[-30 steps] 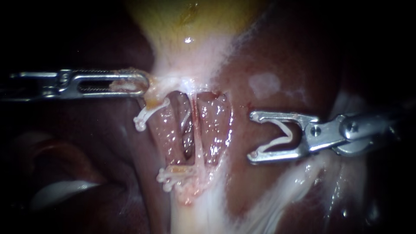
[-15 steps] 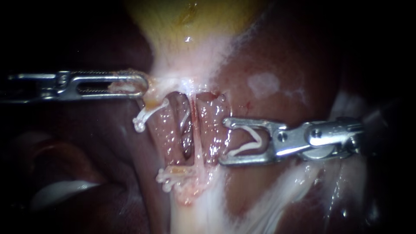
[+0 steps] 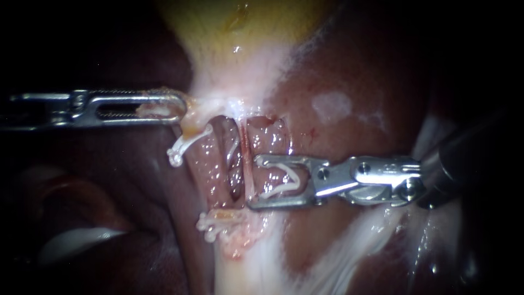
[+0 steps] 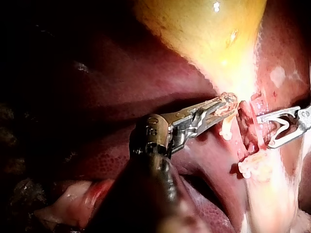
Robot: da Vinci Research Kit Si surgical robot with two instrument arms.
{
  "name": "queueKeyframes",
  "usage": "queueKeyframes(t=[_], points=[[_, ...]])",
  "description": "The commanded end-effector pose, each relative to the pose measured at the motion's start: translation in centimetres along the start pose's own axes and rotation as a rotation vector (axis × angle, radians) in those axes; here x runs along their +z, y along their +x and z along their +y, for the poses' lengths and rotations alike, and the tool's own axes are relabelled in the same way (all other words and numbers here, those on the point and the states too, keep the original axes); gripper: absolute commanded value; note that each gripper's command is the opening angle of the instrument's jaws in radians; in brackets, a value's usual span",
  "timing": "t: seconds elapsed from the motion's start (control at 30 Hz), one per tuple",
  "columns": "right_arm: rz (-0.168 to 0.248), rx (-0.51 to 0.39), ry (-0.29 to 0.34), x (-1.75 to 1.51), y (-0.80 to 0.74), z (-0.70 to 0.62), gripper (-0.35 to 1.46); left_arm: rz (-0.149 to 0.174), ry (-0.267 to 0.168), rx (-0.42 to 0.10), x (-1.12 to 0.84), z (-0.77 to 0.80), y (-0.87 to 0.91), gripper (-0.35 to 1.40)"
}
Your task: Clipping first clip right tube
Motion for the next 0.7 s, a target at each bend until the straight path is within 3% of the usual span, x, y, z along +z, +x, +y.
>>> queueKeyframes(t=[0.03,0.33,0.5,0.7], points=[[0.001,0.006,0.003,0.02,0.00,0.00,0.47,0.000,0.000,0.000,0.00,0.00,0.00,-0.35],[0.013,0.036,0.034,0.25,-0.08,0.04,0.46,0.000,-0.001,0.000,0.02,0.00,0.00,-0.35],[0.054,0.080,0.069,0.33,-0.15,0.02,0.45,0.000,-0.001,0.000,0.01,0.00,0.00,-0.35],[0.104,0.117,0.093,0.33,-0.12,0.04,0.44,0.000,-0.001,0.000,0.01,0.00,0.00,-0.35]])
